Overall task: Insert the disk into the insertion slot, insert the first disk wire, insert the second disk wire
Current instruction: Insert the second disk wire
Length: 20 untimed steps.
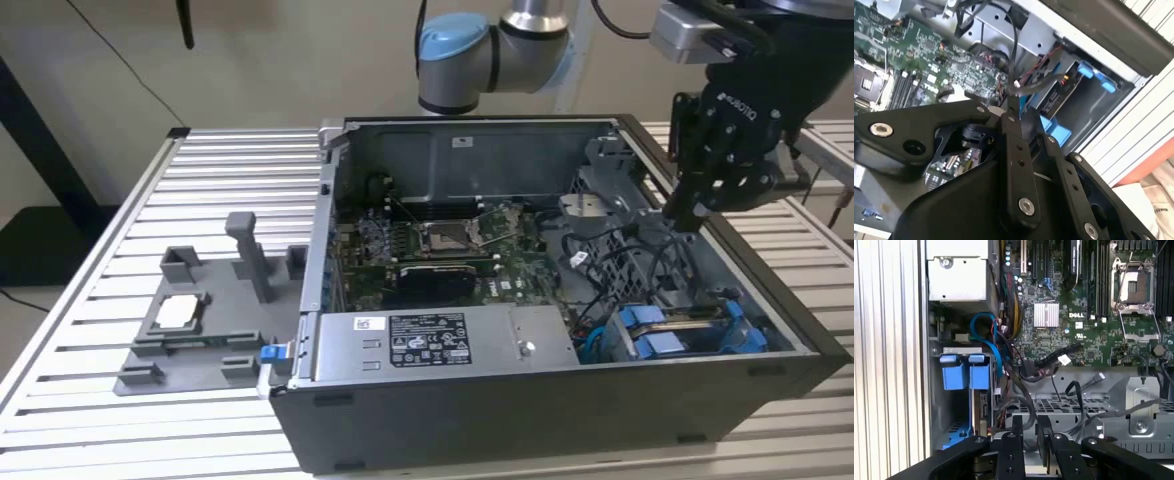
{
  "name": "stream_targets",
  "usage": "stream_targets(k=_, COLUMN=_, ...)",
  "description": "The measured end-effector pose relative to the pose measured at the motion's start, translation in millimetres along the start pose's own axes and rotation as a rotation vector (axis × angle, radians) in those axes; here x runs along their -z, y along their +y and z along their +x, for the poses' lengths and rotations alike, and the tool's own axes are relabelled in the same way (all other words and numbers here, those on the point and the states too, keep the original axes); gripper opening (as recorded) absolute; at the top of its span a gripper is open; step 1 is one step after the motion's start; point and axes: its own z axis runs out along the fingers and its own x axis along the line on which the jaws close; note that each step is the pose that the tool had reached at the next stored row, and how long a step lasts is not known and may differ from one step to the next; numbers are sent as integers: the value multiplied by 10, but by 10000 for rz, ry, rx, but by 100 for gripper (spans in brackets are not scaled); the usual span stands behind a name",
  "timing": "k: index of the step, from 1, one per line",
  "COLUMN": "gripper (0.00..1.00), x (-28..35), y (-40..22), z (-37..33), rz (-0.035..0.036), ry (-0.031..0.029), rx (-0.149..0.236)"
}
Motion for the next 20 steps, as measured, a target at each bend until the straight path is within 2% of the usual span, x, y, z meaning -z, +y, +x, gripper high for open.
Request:
stream_targets(k=6, gripper=27, x=-3, y=258, z=14, rz=31, ry=1, rx=-1)
stream_targets(k=9, gripper=27, x=-4, y=372, z=16, rz=79, ry=1, rx=3)
stream_targets(k=10, gripper=27, x=-7, y=399, z=17, rz=155, ry=-3, rx=6)
stream_targets(k=13, gripper=27, x=-16, y=445, z=17, rz=591, ry=-13, rx=36)
stream_targets(k=14, gripper=27, x=-21, y=460, z=18, rz=687, ry=-24, rx=54)
stream_targets(k=16, gripper=27, x=-25, y=493, z=18, rz=745, ry=-40, rx=100)
stream_targets(k=20, gripper=27, x=-30, y=521, z=19, rz=772, ry=-52, rx=437)
